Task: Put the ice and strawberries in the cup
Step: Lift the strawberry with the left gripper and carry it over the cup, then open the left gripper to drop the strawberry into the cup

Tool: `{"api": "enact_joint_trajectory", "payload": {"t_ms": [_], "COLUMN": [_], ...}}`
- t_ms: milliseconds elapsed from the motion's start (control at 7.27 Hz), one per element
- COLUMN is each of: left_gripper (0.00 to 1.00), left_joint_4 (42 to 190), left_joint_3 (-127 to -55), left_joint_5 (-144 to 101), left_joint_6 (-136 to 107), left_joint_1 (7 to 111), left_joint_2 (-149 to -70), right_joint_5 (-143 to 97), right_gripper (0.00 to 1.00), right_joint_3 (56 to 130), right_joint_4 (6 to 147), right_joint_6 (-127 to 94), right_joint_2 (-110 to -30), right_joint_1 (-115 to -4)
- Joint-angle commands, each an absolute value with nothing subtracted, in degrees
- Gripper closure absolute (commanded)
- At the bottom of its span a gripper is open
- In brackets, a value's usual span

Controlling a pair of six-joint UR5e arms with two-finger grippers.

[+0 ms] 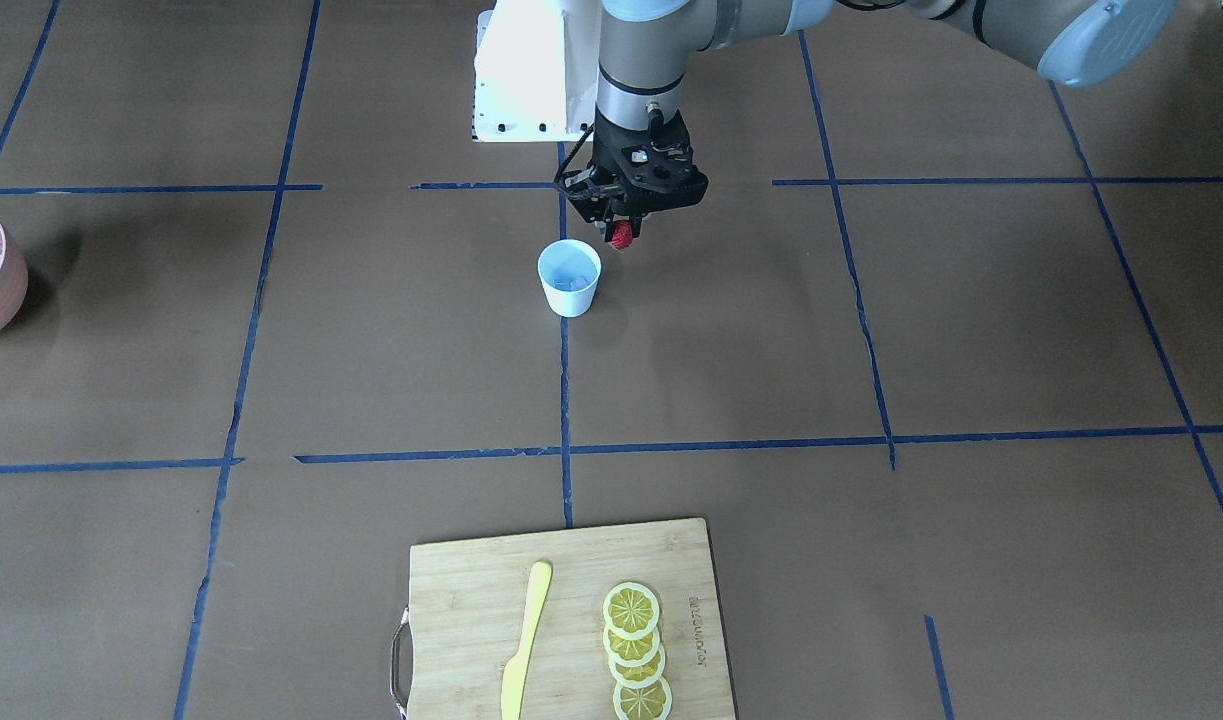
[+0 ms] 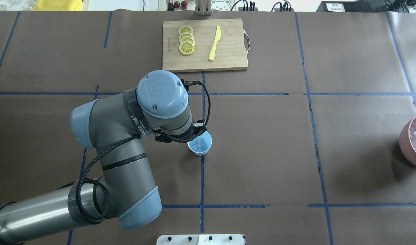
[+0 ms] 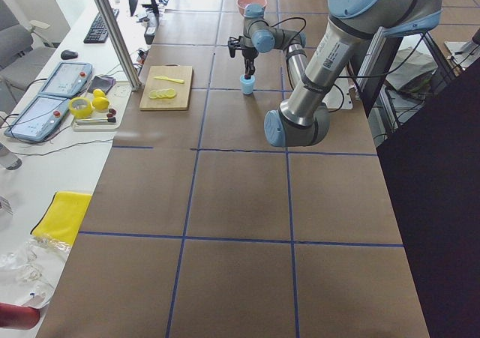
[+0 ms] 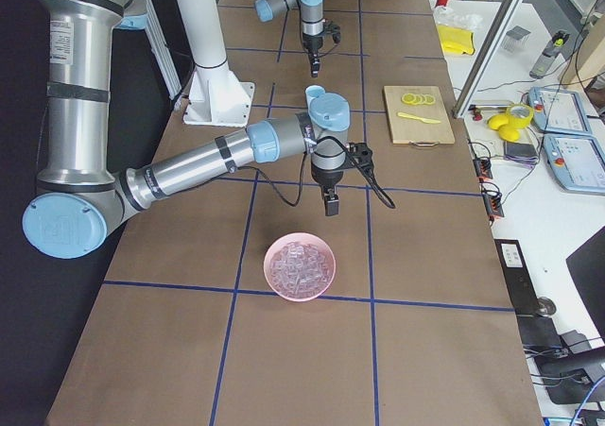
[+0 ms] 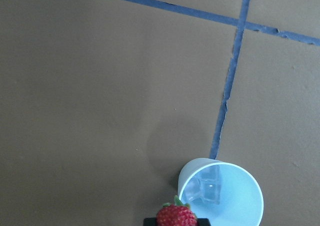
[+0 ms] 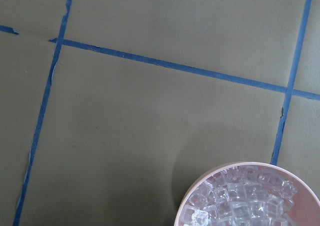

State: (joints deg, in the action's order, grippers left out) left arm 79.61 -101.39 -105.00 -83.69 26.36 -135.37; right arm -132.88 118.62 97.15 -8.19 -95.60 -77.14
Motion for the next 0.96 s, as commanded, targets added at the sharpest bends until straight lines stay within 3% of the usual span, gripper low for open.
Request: {"api": "enact_joint_trajectory", "payload": {"t_ms": [0,138,275,413,550,825], "left_gripper": [0.95,0.95,0.88,0.35,0.00,0.00], "left_joint_4": [84.4,85.2,85.2,85.2,84.8,83.6], "left_joint_3": [-96.2,-95.4,-95.4,-95.5,-96.3,-98.7], "left_joint_5": [-104.0,-104.0,-104.0,-104.1,-104.2,-104.4], "left_joint_6": [-85.1,-85.2,-84.9,-84.7,-84.6,-84.5], "left_joint_1": [25.3,25.2,25.0,25.0,25.0,26.1], "left_joint_2": [-137.5,-137.8,-137.6,-137.6,-137.3,-136.8], "right_joint_5": [-132.9,-132.9,-132.9,-132.9,-132.9,-132.9], "right_gripper": [0.00,0.00,0.00,0.00,0.00,0.00], "right_joint_3": [118.6,118.6,118.6,118.6,118.5,117.2], "right_joint_4": [97.1,97.1,97.1,97.1,97.1,97.1], "right_joint_6": [-8.3,-8.2,-8.2,-8.2,-8.2,-6.9], "right_joint_2": [-95.6,-95.7,-95.7,-95.7,-95.7,-95.7], "right_joint_1": [-77.2,-77.2,-77.2,-77.3,-77.3,-78.3]}}
